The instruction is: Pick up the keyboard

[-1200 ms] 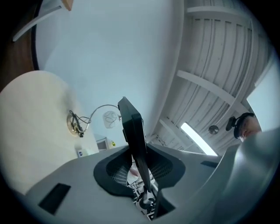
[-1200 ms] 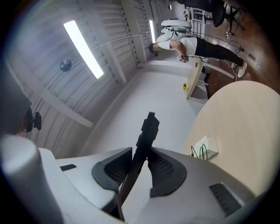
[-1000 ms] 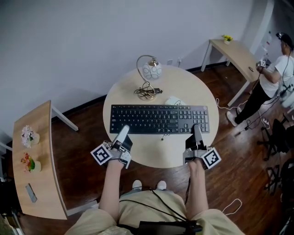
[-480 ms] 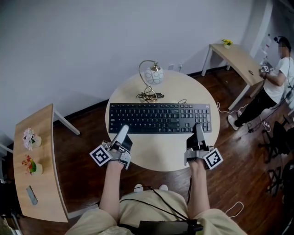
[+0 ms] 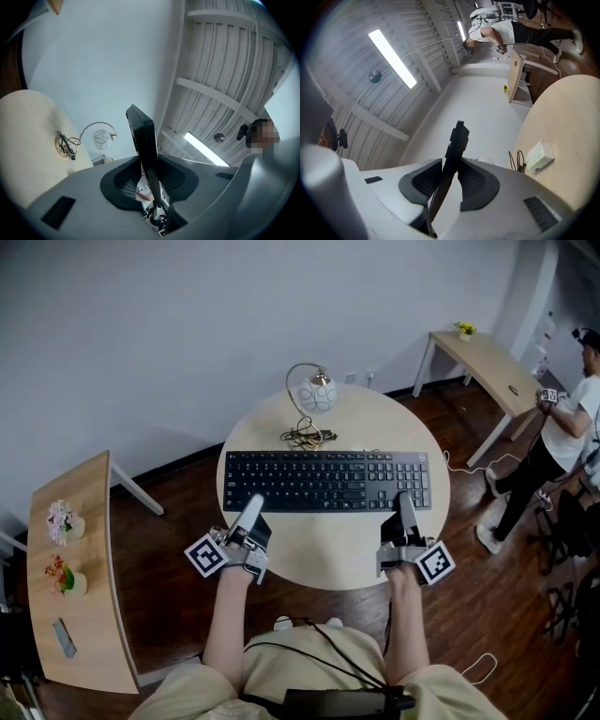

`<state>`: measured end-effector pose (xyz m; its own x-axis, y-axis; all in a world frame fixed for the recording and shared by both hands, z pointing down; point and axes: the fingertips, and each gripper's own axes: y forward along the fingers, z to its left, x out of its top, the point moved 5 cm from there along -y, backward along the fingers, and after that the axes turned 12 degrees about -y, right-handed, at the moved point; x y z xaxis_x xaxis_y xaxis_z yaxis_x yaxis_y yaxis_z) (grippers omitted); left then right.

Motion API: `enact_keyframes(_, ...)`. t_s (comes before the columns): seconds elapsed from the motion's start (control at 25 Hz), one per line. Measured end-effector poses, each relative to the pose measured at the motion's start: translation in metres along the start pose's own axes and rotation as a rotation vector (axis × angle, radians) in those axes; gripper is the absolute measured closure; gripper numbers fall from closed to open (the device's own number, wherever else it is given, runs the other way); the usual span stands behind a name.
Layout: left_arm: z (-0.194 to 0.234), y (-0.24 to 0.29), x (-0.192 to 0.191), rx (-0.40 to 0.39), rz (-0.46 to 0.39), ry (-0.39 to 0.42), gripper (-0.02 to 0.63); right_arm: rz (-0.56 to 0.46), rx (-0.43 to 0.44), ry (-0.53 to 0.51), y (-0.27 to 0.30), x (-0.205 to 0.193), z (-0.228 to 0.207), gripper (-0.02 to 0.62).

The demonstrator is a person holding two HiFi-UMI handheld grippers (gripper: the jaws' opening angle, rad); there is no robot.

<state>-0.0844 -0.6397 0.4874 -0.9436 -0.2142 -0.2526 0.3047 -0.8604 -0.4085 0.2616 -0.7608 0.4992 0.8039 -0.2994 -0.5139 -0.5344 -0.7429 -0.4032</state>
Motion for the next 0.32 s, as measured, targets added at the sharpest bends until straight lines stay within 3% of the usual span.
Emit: enact_keyframes(0.32,0.0032,-0.0001,0.0027,-0.006,0.007,-0.024,0.522,-0.006,0.014,-0.025,0.0018,0.0006,0.0061,0.468)
